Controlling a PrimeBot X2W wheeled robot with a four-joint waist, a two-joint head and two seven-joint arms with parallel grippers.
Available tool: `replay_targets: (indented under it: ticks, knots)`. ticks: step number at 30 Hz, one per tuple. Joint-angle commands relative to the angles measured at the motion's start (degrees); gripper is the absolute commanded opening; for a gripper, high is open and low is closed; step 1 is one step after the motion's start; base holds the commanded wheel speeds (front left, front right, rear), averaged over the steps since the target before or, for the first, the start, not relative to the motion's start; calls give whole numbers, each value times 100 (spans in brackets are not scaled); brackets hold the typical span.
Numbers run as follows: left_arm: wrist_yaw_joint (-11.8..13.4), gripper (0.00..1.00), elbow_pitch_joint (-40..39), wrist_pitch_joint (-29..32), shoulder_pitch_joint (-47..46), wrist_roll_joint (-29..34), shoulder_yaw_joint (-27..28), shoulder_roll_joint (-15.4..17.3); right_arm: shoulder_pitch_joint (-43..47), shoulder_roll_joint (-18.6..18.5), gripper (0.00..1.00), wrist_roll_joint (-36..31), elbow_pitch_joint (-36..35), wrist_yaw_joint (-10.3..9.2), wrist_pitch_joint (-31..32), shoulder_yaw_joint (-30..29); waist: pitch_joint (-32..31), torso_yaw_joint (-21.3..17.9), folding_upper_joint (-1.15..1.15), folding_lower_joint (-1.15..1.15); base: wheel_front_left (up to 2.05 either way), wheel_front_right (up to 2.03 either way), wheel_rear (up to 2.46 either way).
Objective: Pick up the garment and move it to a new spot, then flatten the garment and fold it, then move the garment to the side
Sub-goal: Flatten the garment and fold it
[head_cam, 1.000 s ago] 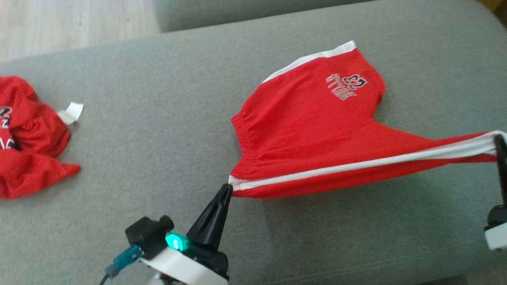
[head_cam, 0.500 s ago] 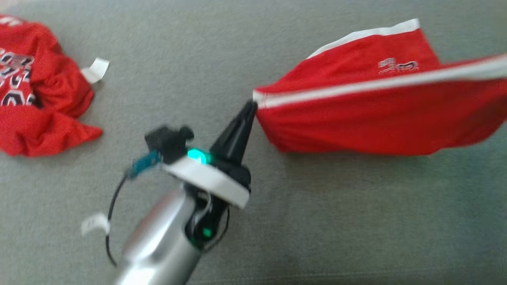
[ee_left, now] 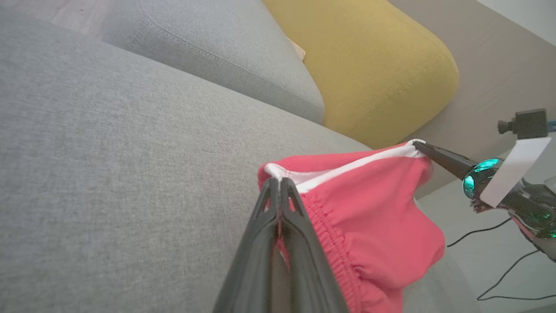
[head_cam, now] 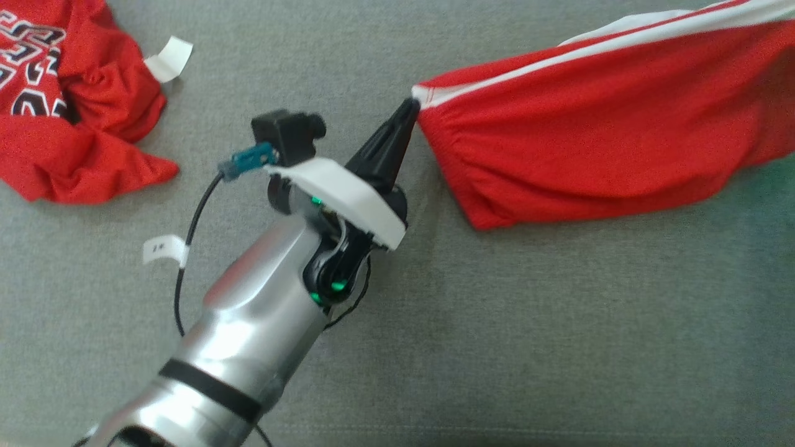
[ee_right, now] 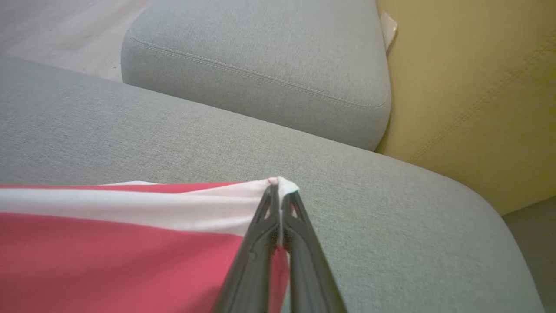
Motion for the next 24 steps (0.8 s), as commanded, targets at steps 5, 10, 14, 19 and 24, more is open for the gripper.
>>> replay_targets:
  ticks: [5, 10, 14, 19, 24]
  knots:
    - [64, 0, 109, -149, -607, -305, -215, 55, -653, -172, 0, -12, 799, 11, -283, 354, 279, 199, 0, 0, 0, 0, 0]
    - [72, 0, 335, -205, -849, -451, -481, 55, -1063, 199, 60, 263, 1654, 11, -726, 505, 300, 155, 0, 0, 0, 0, 0]
    - [118, 100, 408, -215, -844, -413, -457, 55, -1170, 462, 100, 397, 1967, 11, -1255, 544, 197, 65, 0, 0, 0, 0, 0]
    - [352, 100, 163, -217, -429, 272, -1, 55, -824, 632, 100, 818, 2001, 11, -1724, 560, -119, -47, 0, 0, 0, 0, 0]
    - [940, 100, -745, -217, 588, 1583, 870, 137, -112, 658, 100, 1415, 1755, 11, -1742, 556, -438, -198, 0, 0, 0, 0, 0]
